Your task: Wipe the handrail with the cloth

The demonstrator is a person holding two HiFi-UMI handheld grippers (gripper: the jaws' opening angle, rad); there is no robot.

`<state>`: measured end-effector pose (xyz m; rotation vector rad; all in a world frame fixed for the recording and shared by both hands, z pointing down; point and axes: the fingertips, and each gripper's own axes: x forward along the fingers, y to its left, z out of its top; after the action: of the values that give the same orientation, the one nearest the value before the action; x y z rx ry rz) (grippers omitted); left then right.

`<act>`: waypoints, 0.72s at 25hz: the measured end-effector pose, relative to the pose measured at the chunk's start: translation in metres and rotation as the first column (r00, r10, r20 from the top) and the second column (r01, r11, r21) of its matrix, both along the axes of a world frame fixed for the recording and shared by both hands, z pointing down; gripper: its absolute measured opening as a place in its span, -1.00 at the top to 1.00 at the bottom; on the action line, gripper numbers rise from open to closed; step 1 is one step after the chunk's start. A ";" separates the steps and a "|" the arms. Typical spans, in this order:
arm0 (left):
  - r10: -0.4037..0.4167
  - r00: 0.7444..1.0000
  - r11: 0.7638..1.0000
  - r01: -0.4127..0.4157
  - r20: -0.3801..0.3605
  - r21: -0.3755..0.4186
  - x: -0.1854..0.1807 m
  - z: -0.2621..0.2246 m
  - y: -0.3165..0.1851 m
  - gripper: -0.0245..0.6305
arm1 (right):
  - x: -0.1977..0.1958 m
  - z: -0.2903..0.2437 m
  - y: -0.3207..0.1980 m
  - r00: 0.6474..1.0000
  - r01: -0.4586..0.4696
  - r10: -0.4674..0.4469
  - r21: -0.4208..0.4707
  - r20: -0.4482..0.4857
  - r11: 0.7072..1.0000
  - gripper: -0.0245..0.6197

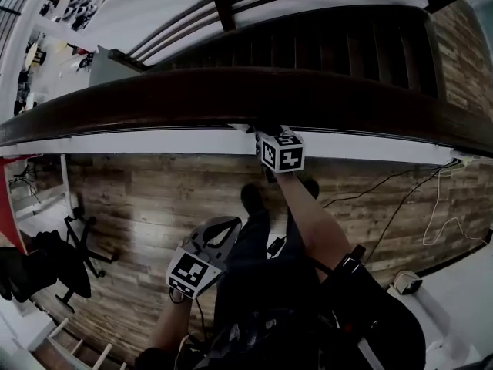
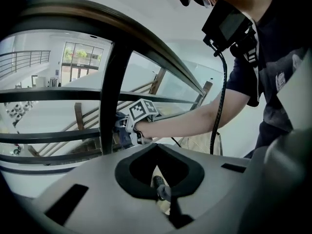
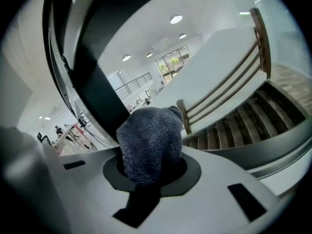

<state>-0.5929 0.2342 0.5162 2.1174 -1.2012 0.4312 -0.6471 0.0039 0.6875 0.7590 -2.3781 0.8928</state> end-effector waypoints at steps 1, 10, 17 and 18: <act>-0.001 1.000 1.000 0.001 0.002 -0.001 0.002 0.003 0.000 0.91 | -0.002 0.002 -0.004 1.000 -0.002 0.002 0.005 -0.012 1.000 0.72; 0.065 0.998 0.998 -0.065 -0.027 0.006 0.034 0.007 -0.014 0.91 | 0.052 0.009 -0.013 0.988 0.040 -0.041 -0.011 -0.149 0.999 0.72; 0.207 0.978 0.978 -0.207 0.008 0.004 0.124 0.004 -0.070 0.91 | 0.185 0.006 -0.075 0.983 -0.025 0.025 0.001 -0.181 1.000 0.72; 0.234 0.972 0.972 -0.233 0.023 -0.008 0.143 0.005 -0.078 0.91 | 0.204 0.005 -0.084 0.985 -0.040 0.039 -0.002 -0.171 0.999 0.72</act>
<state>-0.4500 0.1566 0.5209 2.2644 -0.9649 0.5644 -0.4431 -0.0800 0.6925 0.8485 -2.2173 0.8152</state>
